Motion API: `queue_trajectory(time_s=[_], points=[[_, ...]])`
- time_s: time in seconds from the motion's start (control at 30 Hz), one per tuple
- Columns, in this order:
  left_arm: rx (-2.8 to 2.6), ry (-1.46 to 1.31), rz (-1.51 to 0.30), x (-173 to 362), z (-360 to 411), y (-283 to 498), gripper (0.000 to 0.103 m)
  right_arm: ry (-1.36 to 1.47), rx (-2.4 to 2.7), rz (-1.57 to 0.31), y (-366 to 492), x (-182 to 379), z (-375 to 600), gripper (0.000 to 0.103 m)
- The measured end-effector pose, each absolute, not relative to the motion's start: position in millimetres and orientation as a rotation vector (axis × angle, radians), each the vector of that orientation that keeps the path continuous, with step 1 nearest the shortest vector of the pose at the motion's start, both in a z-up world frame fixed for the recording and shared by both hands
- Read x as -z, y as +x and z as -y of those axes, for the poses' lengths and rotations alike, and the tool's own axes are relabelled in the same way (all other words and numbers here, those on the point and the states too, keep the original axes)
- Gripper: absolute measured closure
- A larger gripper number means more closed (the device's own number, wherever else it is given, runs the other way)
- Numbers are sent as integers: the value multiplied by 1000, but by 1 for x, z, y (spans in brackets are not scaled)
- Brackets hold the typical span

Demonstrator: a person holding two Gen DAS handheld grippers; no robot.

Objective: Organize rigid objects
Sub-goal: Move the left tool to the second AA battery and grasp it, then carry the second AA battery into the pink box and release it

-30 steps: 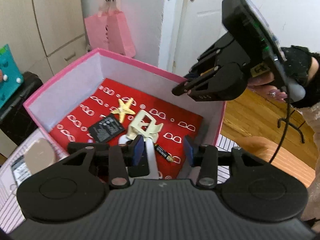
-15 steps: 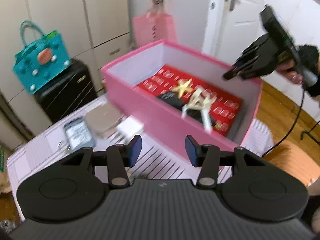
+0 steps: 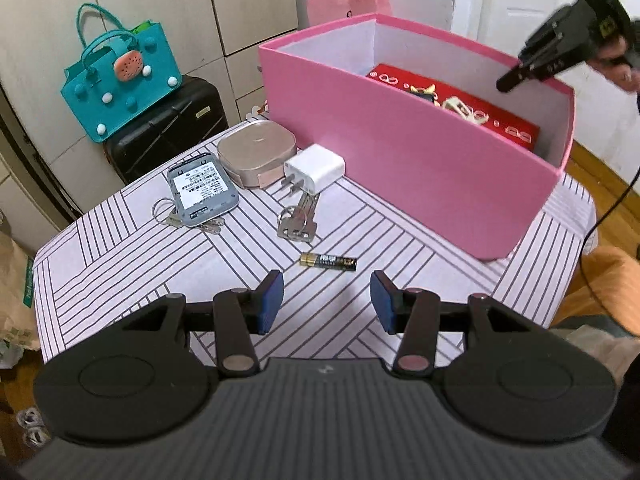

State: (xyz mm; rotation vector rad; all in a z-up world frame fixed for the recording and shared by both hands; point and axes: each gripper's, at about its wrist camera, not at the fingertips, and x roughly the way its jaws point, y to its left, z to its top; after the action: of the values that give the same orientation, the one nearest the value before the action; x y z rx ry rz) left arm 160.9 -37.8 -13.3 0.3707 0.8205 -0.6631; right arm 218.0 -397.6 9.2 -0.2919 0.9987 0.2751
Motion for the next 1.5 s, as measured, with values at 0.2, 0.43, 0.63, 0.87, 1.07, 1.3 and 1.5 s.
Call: queue_trajectory(time_s=[0.2, 0.43, 0.63, 0.87, 1.07, 1.3, 1.5], points=[[684, 402, -837, 24, 49, 160, 56, -262, -315, -1009, 221, -9, 403, 89], [671, 442, -848, 41, 61, 172, 56, -271, -378, -1026, 224, -9, 408, 84], [658, 448, -864, 48, 67, 187, 56, -262, -371, -1057, 233, -7, 405, 79], [660, 431, -876, 53, 72, 199, 55, -246, -356, -1061, 239, -6, 405, 79], [685, 422, -860, 54, 72, 198, 62, -237, -354, -1077, 253, -4, 404, 77], [647, 371, -875, 46, 65, 202, 63, -225, -351, -1062, 270, 0, 397, 65], [653, 316, -830, 6, 56, 195, 63, -198, -317, -1062, 273, -1, 409, 90]])
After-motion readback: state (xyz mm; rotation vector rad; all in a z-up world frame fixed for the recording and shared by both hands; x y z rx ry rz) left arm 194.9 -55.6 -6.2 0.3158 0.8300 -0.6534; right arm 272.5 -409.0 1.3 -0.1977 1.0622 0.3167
